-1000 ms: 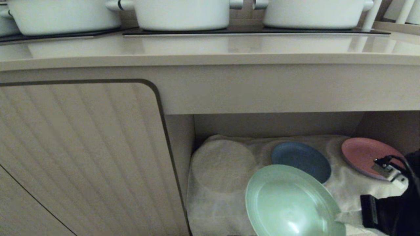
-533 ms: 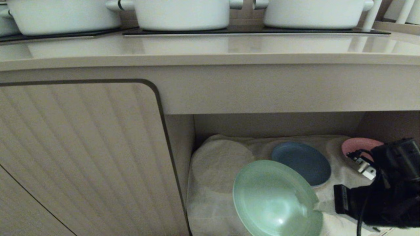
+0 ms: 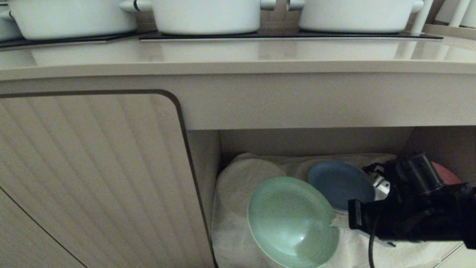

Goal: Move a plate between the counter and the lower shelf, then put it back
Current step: Put the plate in the cupboard

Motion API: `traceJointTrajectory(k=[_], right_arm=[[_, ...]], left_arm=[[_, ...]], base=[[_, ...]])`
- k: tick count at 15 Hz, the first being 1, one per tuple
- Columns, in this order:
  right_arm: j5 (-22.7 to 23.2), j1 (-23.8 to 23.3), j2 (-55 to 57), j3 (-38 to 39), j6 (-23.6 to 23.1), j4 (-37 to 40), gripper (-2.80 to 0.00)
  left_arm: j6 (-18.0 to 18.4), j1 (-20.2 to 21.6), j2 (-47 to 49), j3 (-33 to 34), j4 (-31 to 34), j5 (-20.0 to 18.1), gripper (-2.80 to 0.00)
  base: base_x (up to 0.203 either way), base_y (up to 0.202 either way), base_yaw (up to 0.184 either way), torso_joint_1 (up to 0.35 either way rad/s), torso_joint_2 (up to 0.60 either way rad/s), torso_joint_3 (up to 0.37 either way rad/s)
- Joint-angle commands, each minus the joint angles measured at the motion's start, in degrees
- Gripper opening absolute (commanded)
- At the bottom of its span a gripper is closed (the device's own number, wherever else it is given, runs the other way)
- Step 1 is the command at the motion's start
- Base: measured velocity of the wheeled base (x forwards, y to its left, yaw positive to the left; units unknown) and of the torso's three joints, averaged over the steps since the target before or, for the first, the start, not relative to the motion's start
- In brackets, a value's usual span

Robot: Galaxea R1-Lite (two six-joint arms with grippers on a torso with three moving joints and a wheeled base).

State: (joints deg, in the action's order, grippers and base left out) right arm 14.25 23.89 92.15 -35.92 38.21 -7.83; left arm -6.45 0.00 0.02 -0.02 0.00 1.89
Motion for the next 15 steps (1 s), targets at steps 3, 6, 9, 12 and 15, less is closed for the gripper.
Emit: traceJointTrajectory(k=[3,6,9,12,15], right_arm=[[0.08,0.19,7.05,-5.54,0.20,0.00,-2.80],[0.06,0.19,10.93,-9.35,0.20,-0.06,-2.80],[-0.01,0.10,13.81,-12.42,0.20,-0.13,-2.80],[-0.24,0.19,16.18,-14.82,0.11,-0.17,-2.80],[-1.13,0.19,18.54,-17.08,0.11,0.03,-2.80]], left_arm=[[-0.06,0.00,-0.02,0.02,0.00,0.04,-2.80],[-0.06,0.00,-0.02,-0.05,0.00,0.04,-2.80],[-0.06,0.00,-0.02,-0.05,0.00,0.04,-2.80],[-0.06,0.00,-0.02,0.02,0.00,0.04,-2.80],[-0.06,0.00,-0.02,0.02,0.00,0.04,-2.80]], base=[[0.000,0.000,0.000,0.000,0.00,0.000],[0.000,0.000,0.000,0.000,0.00,0.000],[0.000,0.000,0.000,0.000,0.00,0.000],[0.000,0.000,0.000,0.000,0.00,0.000],[0.000,0.000,0.000,0.000,0.00,0.000]])
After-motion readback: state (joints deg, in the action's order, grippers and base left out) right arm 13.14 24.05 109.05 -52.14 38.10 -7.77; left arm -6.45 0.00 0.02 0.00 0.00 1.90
